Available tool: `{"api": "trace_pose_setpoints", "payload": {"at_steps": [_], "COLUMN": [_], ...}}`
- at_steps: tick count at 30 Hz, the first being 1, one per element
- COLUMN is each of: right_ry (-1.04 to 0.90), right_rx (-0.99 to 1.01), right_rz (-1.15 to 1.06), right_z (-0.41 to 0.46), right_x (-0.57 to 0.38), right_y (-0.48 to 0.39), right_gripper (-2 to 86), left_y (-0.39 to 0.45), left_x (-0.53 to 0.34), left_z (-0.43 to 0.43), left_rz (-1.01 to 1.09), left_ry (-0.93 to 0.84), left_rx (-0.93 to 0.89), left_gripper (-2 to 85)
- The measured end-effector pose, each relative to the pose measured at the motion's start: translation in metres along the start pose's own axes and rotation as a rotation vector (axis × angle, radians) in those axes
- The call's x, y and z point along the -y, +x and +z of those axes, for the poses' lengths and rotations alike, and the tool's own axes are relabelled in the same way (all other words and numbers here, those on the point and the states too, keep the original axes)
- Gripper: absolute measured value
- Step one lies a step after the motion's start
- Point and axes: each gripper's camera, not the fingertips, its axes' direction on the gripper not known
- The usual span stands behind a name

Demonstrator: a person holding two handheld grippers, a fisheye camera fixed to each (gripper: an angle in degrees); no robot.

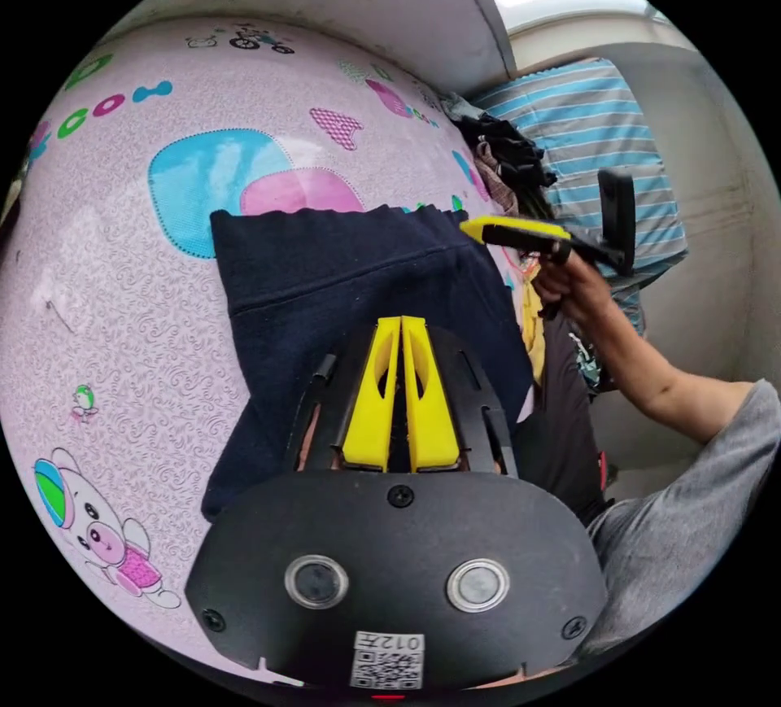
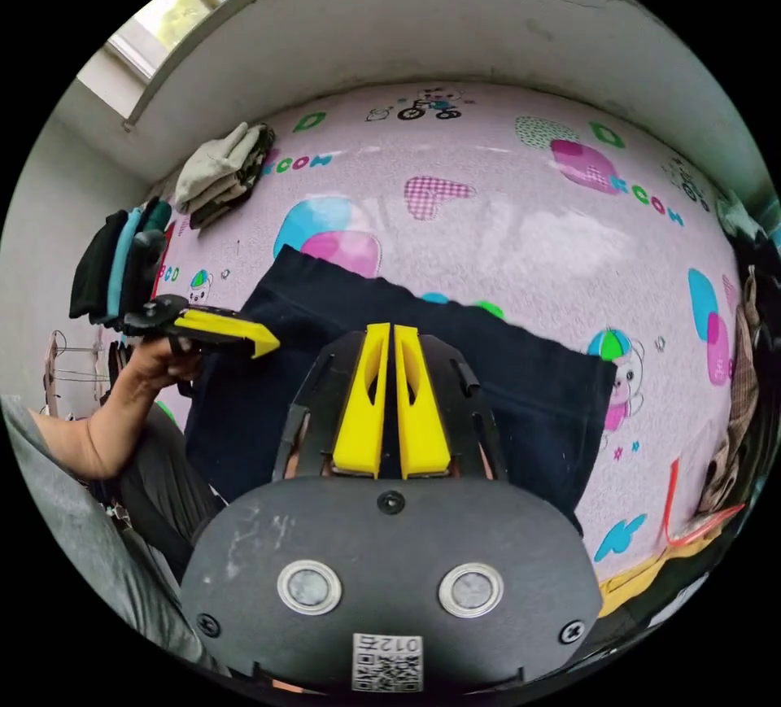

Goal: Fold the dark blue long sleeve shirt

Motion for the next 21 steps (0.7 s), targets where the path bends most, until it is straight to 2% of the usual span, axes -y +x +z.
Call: {"api": "trace_pose_setpoints", "payload": {"at_steps": [3,6,9,11,17,21], "right_ry": [-0.073,-0.148,-0.207,-0.160,0.036,0.146], "right_rx": [-0.009,-0.015,-0.056,-0.086,-0.093,-0.102], "right_rz": [-0.045,-0.062,-0.100,-0.109,-0.111,-0.175], "right_z": [0.028,0.052,0.068,0.062,0.015,-0.015], "right_x": [0.042,0.062,0.059,0.051,0.011,-0.033], "right_y": [-0.011,-0.021,-0.038,-0.048,-0.065,-0.080], "right_gripper": [6.3,7.6,6.4,0.9,-0.9,-0.9], "left_y": [-0.015,-0.028,-0.039,-0.047,-0.049,-0.051], "left_x": [-0.001,0.000,-0.004,-0.007,-0.009,-0.007], "left_z": [-0.004,-0.025,-0.054,-0.067,-0.073,-0.070], "left_rz": [-0.028,-0.048,-0.082,-0.111,-0.115,-0.106], "left_ry": [-0.046,0.008,0.068,0.091,0.067,0.049], "left_rx": [0.037,0.009,0.124,0.170,0.268,0.236], "left_gripper": [0.8,0.8,0.8,0.8,0.7,0.4]}}
